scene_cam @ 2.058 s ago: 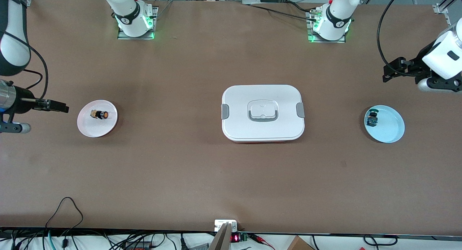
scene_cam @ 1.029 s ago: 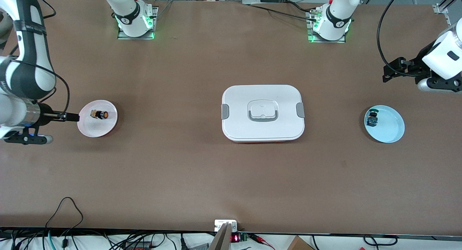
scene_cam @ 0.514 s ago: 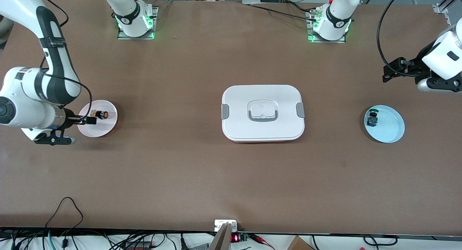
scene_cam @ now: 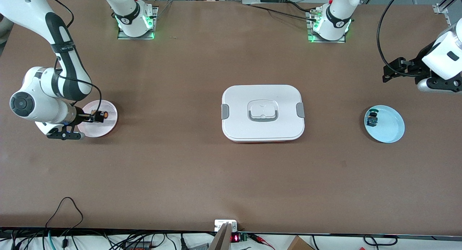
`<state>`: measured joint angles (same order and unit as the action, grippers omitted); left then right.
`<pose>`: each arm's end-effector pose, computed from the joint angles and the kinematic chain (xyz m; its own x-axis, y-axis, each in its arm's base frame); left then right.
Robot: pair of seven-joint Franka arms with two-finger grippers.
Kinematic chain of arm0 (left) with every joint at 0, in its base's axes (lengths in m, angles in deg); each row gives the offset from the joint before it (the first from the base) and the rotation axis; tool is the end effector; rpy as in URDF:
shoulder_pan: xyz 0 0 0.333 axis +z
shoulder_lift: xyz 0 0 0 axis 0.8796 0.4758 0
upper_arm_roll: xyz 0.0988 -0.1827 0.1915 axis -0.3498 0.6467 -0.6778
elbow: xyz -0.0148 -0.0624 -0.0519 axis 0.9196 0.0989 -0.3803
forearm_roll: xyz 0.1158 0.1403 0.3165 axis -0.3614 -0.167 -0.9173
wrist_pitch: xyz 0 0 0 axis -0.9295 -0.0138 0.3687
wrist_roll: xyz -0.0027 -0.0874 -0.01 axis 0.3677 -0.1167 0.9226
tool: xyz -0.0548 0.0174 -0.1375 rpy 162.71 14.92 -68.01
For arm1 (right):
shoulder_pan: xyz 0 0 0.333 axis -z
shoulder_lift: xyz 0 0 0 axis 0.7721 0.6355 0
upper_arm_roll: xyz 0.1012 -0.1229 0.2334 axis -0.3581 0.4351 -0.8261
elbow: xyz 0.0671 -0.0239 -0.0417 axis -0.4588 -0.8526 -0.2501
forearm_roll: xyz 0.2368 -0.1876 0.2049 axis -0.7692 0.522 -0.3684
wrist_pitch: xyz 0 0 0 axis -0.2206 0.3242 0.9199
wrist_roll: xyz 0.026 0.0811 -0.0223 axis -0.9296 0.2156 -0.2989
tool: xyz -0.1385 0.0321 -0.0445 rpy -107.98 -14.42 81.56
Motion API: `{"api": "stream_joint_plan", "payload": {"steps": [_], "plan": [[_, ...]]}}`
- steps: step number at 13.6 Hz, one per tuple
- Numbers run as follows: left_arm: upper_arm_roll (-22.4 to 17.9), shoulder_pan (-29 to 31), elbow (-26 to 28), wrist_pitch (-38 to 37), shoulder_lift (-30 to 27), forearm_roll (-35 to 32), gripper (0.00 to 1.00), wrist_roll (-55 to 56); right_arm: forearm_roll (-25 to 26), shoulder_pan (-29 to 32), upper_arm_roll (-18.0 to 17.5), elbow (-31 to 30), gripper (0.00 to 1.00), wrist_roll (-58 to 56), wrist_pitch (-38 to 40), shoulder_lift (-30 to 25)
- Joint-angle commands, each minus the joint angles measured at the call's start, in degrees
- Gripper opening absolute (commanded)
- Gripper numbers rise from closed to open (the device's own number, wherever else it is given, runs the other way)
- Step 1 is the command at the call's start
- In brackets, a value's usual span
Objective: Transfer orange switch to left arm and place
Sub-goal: 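Close the right gripper on the orange switch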
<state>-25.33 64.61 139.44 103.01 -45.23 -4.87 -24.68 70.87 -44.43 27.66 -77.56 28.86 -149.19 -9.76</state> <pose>0.5252 -0.0252 0.5308 0.9956 -0.0475 -0.0808 -0.0472 -0.9989 0.0051 0.5479 -0.0767 0.1840 0.9848 -0.0454 -0.1675 -0.0358 -0.9976 0.0600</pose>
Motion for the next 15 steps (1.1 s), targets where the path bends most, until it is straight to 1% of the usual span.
{"api": "stream_joint_plan", "payload": {"steps": [1,5,9,15], "plan": [[0.3,0.1,-1.7,-1.0,0.9,-1.8,1.00,0.6,0.7,0.8,-0.4,-3.7,1.00,-0.4,-3.7,-1.1],[0.2,0.1,-1.7,-1.0,0.9,-1.7,1.00,0.6,0.7,1.1,-0.4,-4.7,1.00,0.4,-5.5,0.1],[0.2,0.1,-1.7,-1.0,0.9,-1.8,1.00,0.6,0.7,1.3,-0.3,-6.2,1.00,0.5,-5.9,0.1],[0.2,0.1,-1.7,-1.0,0.9,-1.8,1.00,0.6,0.7,2.4,-0.3,-8.0,1.00,-0.1,-8.7,0.2]]}}
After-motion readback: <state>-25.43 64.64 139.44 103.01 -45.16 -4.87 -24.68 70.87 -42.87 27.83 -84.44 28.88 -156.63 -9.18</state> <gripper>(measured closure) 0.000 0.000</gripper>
